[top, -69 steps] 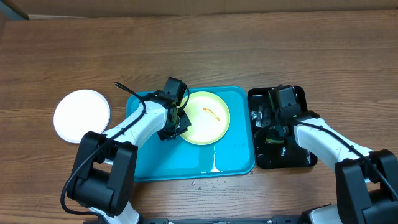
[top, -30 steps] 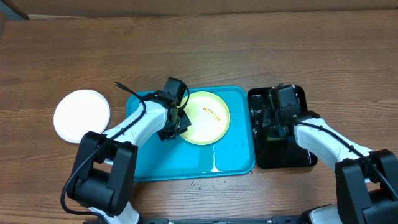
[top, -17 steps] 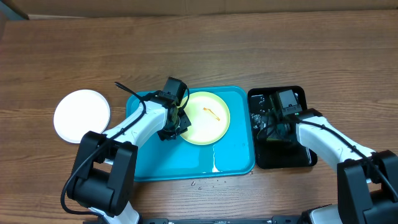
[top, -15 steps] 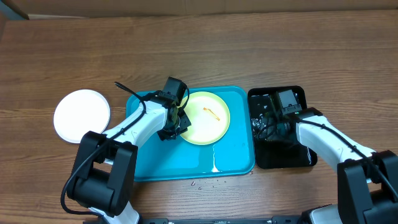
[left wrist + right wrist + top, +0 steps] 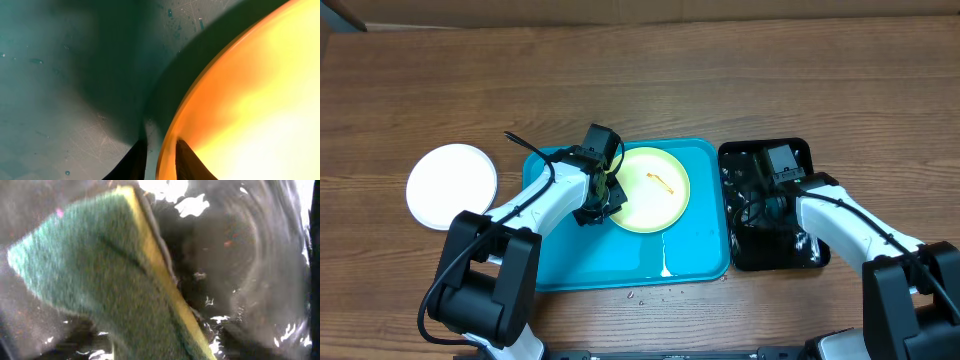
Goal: Clean dirty plates on tray and stack at the side
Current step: 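Rinse the green sponge in the black tray water with the right gripper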
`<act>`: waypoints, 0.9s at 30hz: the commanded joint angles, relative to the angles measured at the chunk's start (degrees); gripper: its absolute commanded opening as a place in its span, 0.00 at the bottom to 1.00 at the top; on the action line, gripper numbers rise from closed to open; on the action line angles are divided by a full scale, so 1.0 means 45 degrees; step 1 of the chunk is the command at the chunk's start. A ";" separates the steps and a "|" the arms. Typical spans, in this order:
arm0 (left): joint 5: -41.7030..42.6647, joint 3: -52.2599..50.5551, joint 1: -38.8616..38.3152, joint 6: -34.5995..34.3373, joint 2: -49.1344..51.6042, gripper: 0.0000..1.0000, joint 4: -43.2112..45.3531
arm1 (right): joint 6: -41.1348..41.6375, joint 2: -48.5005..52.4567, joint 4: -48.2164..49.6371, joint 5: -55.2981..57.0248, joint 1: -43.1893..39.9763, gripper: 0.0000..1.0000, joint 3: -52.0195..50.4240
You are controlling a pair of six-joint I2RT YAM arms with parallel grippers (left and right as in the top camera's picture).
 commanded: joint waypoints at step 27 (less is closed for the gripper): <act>-0.0641 -0.0733 0.0015 0.0636 0.0714 0.04 -0.0141 | -0.1569 -0.1209 -0.0811 -0.1656 -0.0481 0.04 0.1705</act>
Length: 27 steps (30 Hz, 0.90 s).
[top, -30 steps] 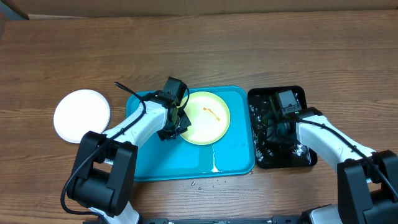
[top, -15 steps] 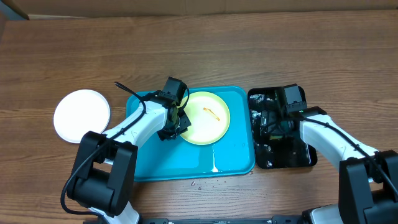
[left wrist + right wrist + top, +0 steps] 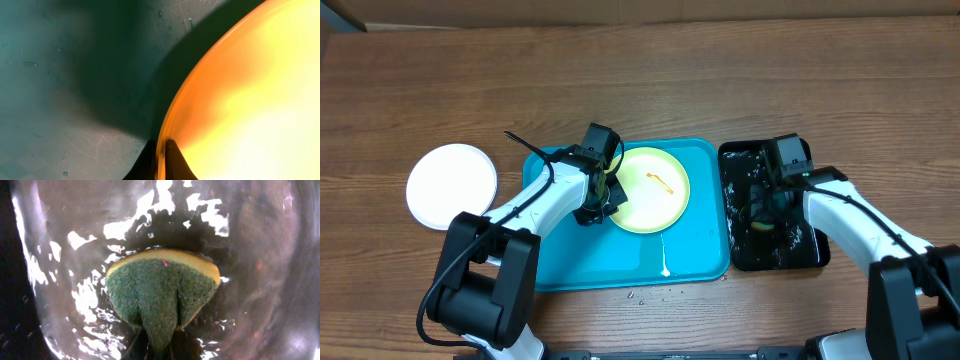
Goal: Clean dirty plates on tray and stack at the side
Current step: 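Rinse the green sponge in the black tray water with the right gripper, then carry the sponge left onto the yellow plate with the right gripper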
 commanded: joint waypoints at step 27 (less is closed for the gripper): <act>0.0121 -0.0738 -0.0359 0.2113 0.0777 0.06 0.0461 | 0.1088 -0.1651 -0.1520 -0.2613 -0.0117 0.04 0.1287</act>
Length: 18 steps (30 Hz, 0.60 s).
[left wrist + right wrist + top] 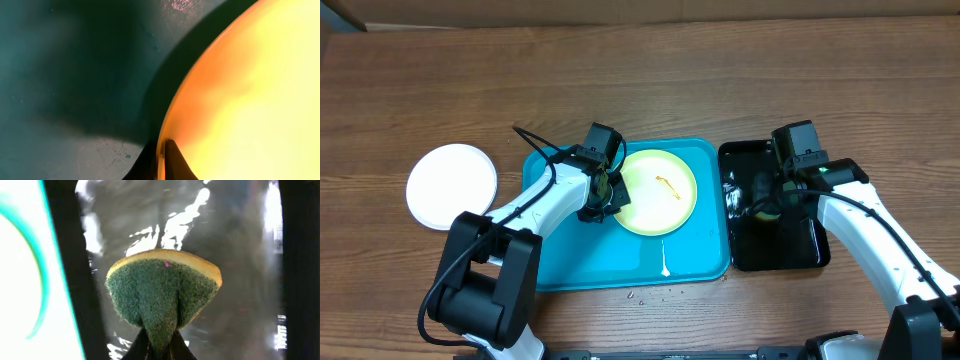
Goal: Clean dirty plates on tray and stack at the side
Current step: 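Carry the sponge left onto the yellow plate with the right gripper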
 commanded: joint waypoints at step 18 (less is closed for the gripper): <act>0.1054 -0.0670 -0.0520 0.2545 0.0772 0.11 0.0437 | 0.0092 0.0724 0.3803 0.0170 0.4376 0.04 0.0136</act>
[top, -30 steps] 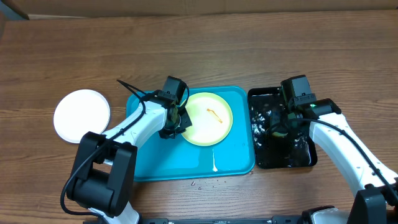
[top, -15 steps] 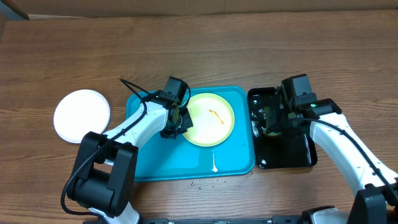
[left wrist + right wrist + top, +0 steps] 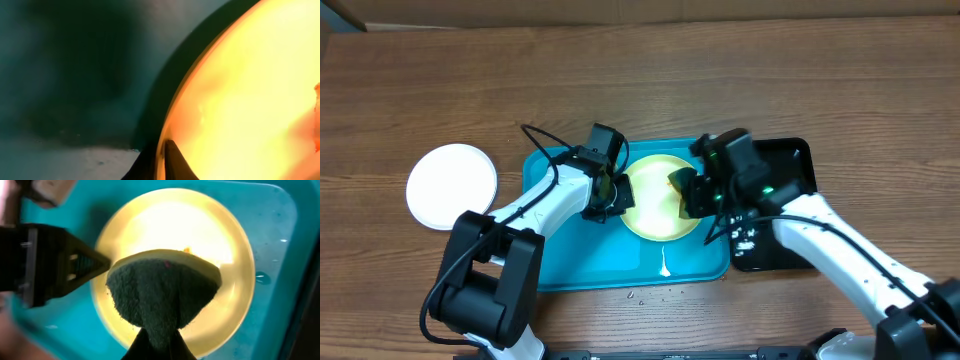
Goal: Clean dirty plates on tray and stack at the side
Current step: 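Carry the sponge left onto the yellow plate with the right gripper, then wipe the yellow plate with the sponge while the left gripper holds it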
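A yellow plate [image 3: 650, 200] with an orange smear lies on the blue tray [image 3: 560, 255]. My left gripper [image 3: 616, 196] is shut on the plate's left rim; in the left wrist view the rim [image 3: 172, 107] runs between the fingers of that gripper [image 3: 161, 155]. My right gripper [image 3: 682, 188] is over the plate, shut on a green and yellow sponge [image 3: 162, 292], which hangs above the plate [image 3: 225, 310] in the right wrist view. A clean white plate [image 3: 451, 186] rests on the table at the left.
A black basin [image 3: 790, 165] holding water stands right of the tray. A white streak and droplets lie at the tray's front edge [image 3: 665, 268]. The wooden table [image 3: 640, 80] stretches behind the tray.
My right gripper has moved with the sponge from over the black basin to over the yellow plate. The left gripper still grips the plate's rim.
At first the left fingers straddled the plate's rim open while the sponge lay in the basin water. Then the left gripper was shut on the rim and the right on the sponge. The sponge was raised over the basin, and now hangs over the plate.
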`<act>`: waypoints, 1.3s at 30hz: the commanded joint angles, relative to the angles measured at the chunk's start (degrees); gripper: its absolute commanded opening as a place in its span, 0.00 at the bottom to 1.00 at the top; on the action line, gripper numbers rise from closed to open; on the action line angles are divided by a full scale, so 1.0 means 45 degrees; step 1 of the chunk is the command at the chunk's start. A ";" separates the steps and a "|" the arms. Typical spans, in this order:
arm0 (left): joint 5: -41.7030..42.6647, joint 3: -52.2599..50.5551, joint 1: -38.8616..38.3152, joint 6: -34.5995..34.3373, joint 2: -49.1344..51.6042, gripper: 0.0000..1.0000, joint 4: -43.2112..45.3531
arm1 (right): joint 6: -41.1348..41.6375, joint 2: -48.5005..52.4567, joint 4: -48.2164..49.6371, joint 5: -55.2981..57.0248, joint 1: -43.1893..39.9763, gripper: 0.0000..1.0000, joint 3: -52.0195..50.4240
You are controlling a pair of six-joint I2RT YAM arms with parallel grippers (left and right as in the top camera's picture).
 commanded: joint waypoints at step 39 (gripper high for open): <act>-0.0350 -0.0544 -0.0486 0.0301 0.0729 0.04 -0.0131 | 0.1078 0.3701 0.0063 0.1603 0.0767 0.04 0.0029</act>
